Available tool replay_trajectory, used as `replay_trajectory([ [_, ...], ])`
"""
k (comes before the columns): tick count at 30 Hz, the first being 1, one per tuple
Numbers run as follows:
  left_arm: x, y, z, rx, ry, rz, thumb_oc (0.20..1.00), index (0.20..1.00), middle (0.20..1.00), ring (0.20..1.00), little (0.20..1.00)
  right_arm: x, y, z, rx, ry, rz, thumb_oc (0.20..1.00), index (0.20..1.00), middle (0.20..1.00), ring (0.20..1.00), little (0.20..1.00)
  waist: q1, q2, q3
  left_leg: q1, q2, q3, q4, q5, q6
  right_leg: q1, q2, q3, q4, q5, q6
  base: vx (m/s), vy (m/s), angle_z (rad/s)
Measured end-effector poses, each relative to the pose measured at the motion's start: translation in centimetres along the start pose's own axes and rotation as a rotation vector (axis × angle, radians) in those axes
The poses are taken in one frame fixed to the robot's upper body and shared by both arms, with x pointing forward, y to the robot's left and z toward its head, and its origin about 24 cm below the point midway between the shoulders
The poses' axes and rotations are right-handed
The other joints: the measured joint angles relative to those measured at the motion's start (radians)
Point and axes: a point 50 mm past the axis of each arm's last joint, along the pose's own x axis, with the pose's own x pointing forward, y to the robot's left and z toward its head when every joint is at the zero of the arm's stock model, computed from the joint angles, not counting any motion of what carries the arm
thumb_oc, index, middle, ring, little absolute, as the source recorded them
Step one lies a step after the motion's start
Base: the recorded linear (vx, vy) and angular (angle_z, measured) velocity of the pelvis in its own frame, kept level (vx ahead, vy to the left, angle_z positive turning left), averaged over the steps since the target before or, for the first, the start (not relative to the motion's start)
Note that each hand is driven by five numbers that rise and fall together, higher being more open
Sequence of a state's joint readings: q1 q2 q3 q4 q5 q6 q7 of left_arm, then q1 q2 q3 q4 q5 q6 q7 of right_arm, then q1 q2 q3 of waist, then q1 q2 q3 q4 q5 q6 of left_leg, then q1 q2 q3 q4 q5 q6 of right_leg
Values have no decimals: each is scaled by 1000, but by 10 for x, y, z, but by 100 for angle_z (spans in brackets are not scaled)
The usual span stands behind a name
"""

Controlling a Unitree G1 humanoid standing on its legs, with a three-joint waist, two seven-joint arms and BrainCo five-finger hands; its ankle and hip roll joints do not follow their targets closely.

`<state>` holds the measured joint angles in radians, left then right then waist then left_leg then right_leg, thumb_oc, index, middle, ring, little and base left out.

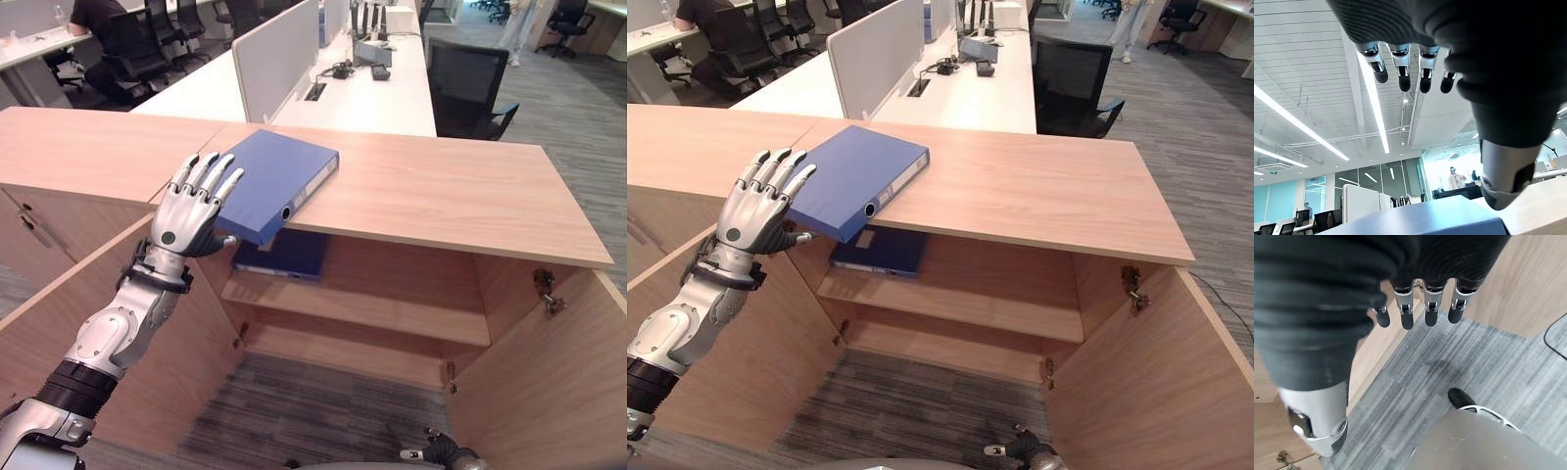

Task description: Put the empty folder in the office cabinet

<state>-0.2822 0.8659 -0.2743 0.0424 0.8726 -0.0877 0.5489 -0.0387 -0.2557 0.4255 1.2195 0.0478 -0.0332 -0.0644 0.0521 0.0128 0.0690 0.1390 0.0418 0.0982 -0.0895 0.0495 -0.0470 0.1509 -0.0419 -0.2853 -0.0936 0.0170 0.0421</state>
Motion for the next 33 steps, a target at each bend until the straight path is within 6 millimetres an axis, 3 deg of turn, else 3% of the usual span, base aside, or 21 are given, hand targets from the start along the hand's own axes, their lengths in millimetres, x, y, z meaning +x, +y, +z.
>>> replay_trajectory([
  [14, -10, -16, -13, 25, 65, -96, 1000, 1000, 1000, 1000, 1000, 0, 2, -1, -45, 0, 16, 1000, 1000, 1000, 1000, 1000, -9, 5, -32, 6, 0, 10, 0, 0, 1, 0, 0, 10, 0, 6, -1, 2, 3, -1],
  [21, -24, -43, -11, 31, 86, -224, 1000, 1000, 1000, 1000, 1000, -1, 3, -4, -48, 5, 25, 1000, 1000, 1000, 1000, 1000, -13, 12, -38, 6, 0, 20, 0, 0, 1, -5, 0, 21, 0, 11, -3, 1, 2, -4],
  [33, -9, -49, -13, 61, 109, -222, 1000, 1000, 1000, 1000, 1000, -1, 3, -6, -48, 13, 24, 1000, 1000, 1000, 1000, 1000, -23, 9, -40, 7, 0, 31, 0, 0, 1, -9, -1, 28, 0, 14, -1, 0, 1, -2],
])
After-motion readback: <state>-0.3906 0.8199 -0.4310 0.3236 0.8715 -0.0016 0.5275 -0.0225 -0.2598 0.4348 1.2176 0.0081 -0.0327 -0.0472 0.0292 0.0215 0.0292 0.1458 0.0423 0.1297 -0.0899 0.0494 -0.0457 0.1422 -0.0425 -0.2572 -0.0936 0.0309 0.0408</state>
